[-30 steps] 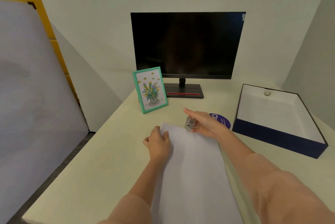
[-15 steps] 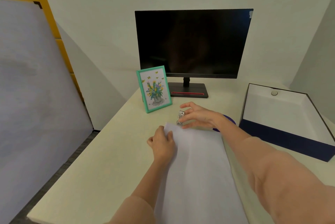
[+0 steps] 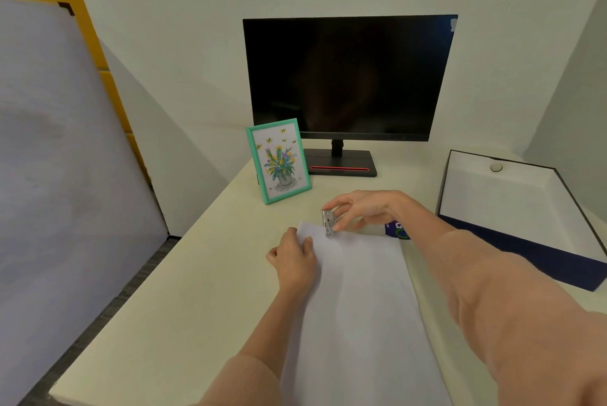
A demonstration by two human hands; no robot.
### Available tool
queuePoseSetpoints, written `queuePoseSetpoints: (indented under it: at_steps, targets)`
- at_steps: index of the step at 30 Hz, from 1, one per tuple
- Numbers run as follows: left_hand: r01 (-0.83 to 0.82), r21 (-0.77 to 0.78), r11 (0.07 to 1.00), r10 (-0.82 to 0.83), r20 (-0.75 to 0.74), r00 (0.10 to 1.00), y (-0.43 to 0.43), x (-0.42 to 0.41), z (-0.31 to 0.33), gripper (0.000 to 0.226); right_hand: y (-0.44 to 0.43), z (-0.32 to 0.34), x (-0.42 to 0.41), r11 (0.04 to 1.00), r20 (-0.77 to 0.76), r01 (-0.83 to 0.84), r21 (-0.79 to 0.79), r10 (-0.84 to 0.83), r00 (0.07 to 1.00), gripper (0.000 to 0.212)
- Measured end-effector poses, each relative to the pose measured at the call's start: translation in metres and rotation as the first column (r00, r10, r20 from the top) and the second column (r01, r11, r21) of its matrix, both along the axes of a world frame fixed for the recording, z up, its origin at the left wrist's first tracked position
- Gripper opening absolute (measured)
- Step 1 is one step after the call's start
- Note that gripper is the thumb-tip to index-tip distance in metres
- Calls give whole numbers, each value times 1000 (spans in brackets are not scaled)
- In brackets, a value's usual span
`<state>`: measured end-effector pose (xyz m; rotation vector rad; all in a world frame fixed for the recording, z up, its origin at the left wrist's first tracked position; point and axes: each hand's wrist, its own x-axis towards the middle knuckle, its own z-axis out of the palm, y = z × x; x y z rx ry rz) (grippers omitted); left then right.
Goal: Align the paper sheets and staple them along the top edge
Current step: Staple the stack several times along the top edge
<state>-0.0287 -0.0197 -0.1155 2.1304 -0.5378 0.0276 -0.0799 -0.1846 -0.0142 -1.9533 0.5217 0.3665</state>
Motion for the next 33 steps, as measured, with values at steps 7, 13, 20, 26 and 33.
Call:
queuePoseSetpoints:
  at_steps: [7,13,20,26,33]
  targets:
    - [-16,-18,1000,16,-29,999,1,-2,5,9,8,-13,12,999,31,24,-47,-23,999,52]
    - [-30,-107,994,25,-55,998,3,-7,10,22,12,-20,12,993,115,83,84,-92,989,41]
    - [-19,-96,995,15,-43,999,2,-5,7,22,17,-30,15,979,157,133,156,-158,975,37]
    - [-13,-101,995,8,-48,999,3,-5,7,24,18,-36,21,978,170,134,158,-160,972,45]
    - [-4,-117,993,-2,-49,999,3,-6,8,26,20,-39,22,959,208,114,260,-170,963,43]
